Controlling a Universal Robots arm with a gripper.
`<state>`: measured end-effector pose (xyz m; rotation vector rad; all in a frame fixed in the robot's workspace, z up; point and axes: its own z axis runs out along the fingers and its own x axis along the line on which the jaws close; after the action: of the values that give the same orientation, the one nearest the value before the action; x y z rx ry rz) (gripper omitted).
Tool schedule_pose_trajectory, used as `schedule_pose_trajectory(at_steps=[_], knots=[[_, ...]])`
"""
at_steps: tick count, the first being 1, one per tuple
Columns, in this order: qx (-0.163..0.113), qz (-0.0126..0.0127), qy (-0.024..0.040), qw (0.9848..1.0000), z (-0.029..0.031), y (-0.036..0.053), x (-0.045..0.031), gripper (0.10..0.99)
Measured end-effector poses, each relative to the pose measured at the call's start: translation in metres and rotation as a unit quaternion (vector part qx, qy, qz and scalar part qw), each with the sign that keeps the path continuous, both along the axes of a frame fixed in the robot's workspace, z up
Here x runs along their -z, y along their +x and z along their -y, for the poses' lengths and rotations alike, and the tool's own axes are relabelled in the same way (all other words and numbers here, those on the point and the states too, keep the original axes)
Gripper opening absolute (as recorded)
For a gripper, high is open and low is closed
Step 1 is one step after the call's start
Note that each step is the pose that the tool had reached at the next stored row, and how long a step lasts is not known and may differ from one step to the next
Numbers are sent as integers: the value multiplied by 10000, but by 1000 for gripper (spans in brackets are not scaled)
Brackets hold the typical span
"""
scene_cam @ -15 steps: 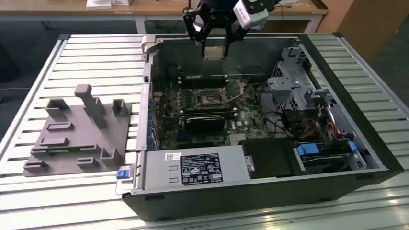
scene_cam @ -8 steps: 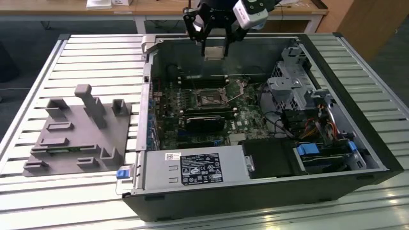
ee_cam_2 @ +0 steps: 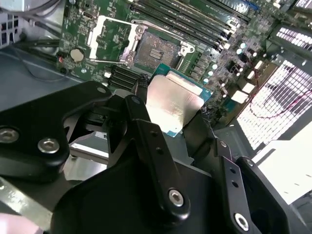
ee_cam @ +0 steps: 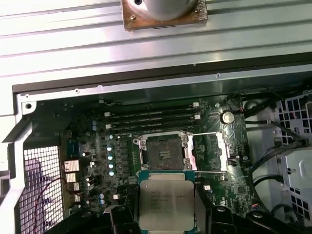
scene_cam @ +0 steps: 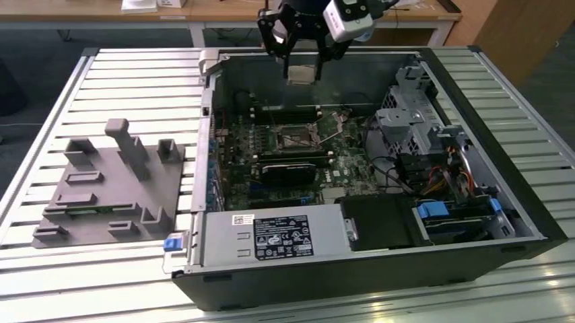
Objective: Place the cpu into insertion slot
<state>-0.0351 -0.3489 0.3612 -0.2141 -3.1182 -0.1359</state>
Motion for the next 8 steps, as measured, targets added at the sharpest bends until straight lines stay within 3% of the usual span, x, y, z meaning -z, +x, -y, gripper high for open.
schedule_pose_trajectory(at_steps=[8], knots=[[409,0,-14,9992,0,0,3,541]])
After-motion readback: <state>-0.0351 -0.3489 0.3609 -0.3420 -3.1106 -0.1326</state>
